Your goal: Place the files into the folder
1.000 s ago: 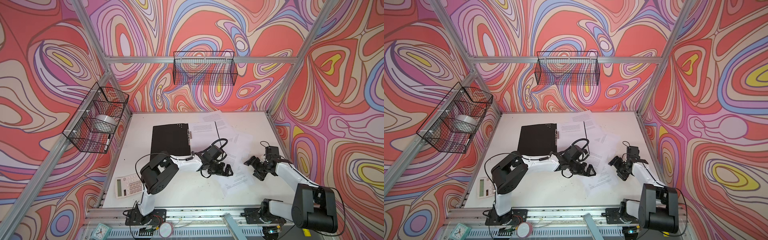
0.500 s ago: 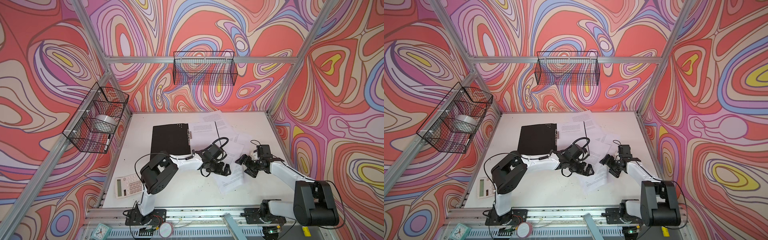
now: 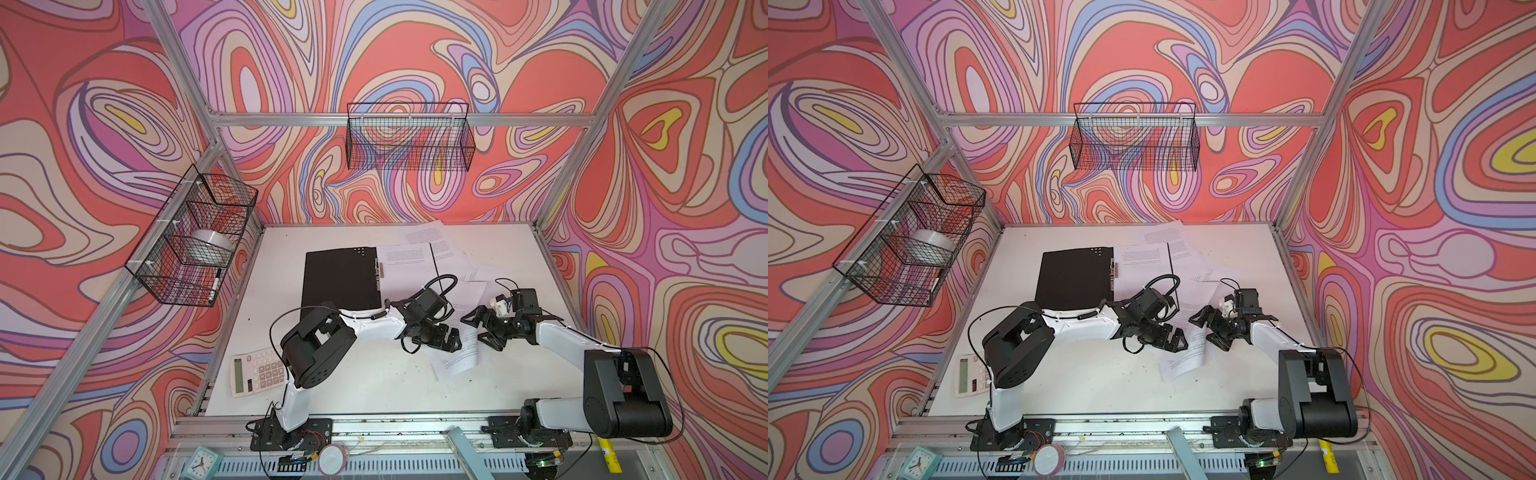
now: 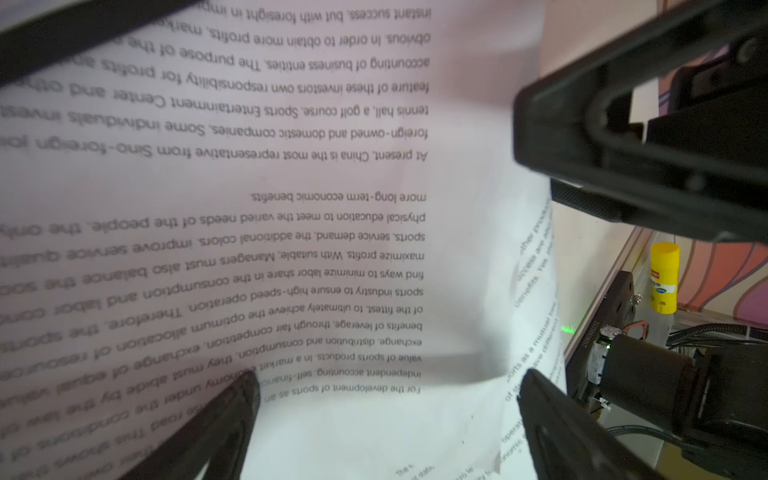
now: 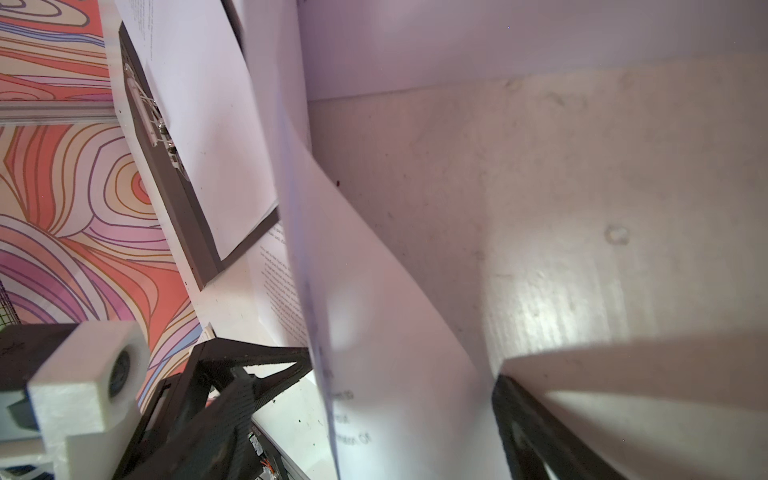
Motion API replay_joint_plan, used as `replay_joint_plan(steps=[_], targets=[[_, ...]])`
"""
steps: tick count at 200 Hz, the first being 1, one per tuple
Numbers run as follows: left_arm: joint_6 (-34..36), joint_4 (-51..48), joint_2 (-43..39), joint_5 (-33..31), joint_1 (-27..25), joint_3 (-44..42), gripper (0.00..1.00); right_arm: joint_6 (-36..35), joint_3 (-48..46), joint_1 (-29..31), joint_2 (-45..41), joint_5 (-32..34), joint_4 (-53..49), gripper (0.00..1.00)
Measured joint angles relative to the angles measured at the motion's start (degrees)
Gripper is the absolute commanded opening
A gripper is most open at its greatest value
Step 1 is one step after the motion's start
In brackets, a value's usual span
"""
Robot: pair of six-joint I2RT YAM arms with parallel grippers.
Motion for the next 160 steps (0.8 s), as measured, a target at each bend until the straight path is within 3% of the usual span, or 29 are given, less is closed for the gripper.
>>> replay_joint_plan(steps=[74,120,160], targets=[[0.52,-0.04,0.0,0.09,0.0,0.0,0.97,-0.44,5.14,0.57,4.11,-0.24,5.46,0.95],[0.57,-0.04,0.0,0.17,0.0,0.0,0.97,-1.55,6.75,0.98,5.51,-0.11,5.6,0.88],[0.57,-0.04,0.0,0.2,0.04,0.0,0.97,-2.12,6.4,0.98,-0.5,0.76,2.05,0.77]])
